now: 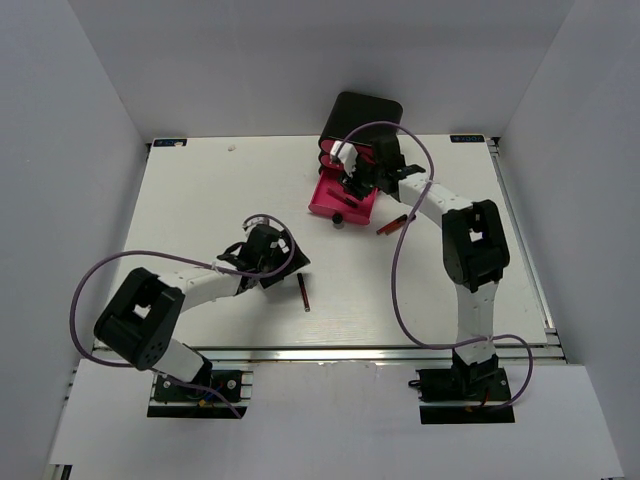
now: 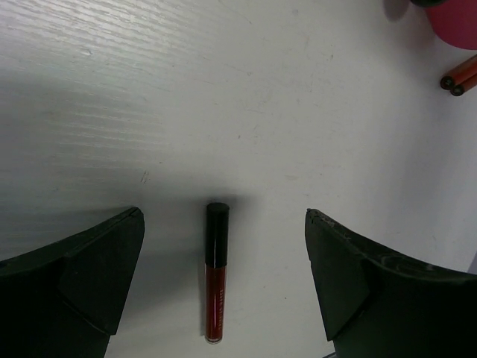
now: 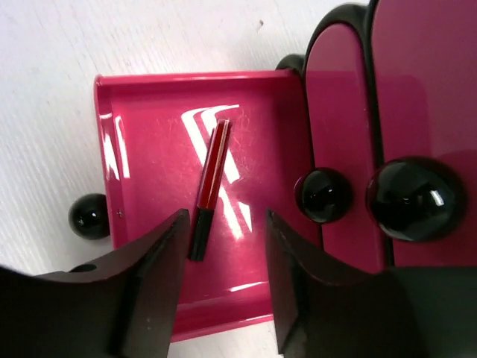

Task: Organize the makeup

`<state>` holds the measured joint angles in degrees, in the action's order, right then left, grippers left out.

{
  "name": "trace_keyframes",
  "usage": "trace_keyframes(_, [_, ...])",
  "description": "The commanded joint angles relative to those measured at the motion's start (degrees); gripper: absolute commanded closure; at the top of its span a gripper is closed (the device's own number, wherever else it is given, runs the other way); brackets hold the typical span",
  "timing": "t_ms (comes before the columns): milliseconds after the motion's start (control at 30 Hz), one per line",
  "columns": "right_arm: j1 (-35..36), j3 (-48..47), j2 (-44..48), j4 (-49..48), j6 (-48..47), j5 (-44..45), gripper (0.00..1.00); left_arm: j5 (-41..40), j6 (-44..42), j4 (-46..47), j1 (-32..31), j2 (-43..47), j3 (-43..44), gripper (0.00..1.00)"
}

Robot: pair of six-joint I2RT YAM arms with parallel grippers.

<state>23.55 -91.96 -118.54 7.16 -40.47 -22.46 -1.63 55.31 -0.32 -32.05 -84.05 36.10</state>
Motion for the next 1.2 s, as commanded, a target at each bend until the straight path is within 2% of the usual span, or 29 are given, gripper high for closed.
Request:
trace_keyframes(0, [0.18,-3.75,-0.38,2.86,0.12,1.63,0.48,-4.52,-0.91,-10.31,-2.39,-3.74,3.27,0.02])
trace_keyframes(133, [0.09,0.89,3.57,0.32,2.84,2.16,0.28,-8.3,-0.9,-16.11,-4.94,-7.35,8.45,0.05])
trace_keyframes(200, [-0.08,5.9,7.7,-2.39,4.08,1.89,0.25,-10.57,-0.64,-19.8,-6.26,-8.93,10.48,0.08])
trace_keyframes(400, [-1.14,18.46,19.83,-8.55,9.09,0.13,0.22,-14.54,-1.08,-29.29,-10.48,-15.7,18.65,0.18])
trace_keyframes(700, [-5.26,24.02,29.06,-8.39,13.22,-1.53,0.22,-15.51,0.5,-37.12,-16.9,-23.17,24.37,0.24])
trace_keyframes(767, [-6.06,25.16,30.73,-8.12,13.66,-1.62,0.22,-15.07,0.76,-37.47,-17.16,-24.14,24.46,0.33])
trace_keyframes(867, [-7.73,26.3,33.02,-7.42,14.89,-2.15,0.22,-14.81,1.47,-37.56,-17.6,-25.9,24.37,0.56])
trace_keyframes(1033, [-11.5,30.08,37.67,-9.44,17.96,-2.33,0.21,-15.68,1.21,-37.04,-17.69,-28.35,24.54,0.61])
trace_keyframes(1100, [-13.26,30.7,38.64,-9.36,18.49,-3.11,0.18,-15.86,0.77,-36.69,-17.69,-28.8,24.9,0.7])
trace_keyframes(1133, [-13.79,30.62,39.08,-8.14,18.32,-3.99,0.11,-15.95,0.59,-36.42,-17.61,-28.71,25.07,0.73])
trace_keyframes(1167, [-14.93,30.53,39.17,-7.25,16.58,-5.04,0.11,-16.12,0.33,-36.07,-17.69,-28.36,25.68,0.76])
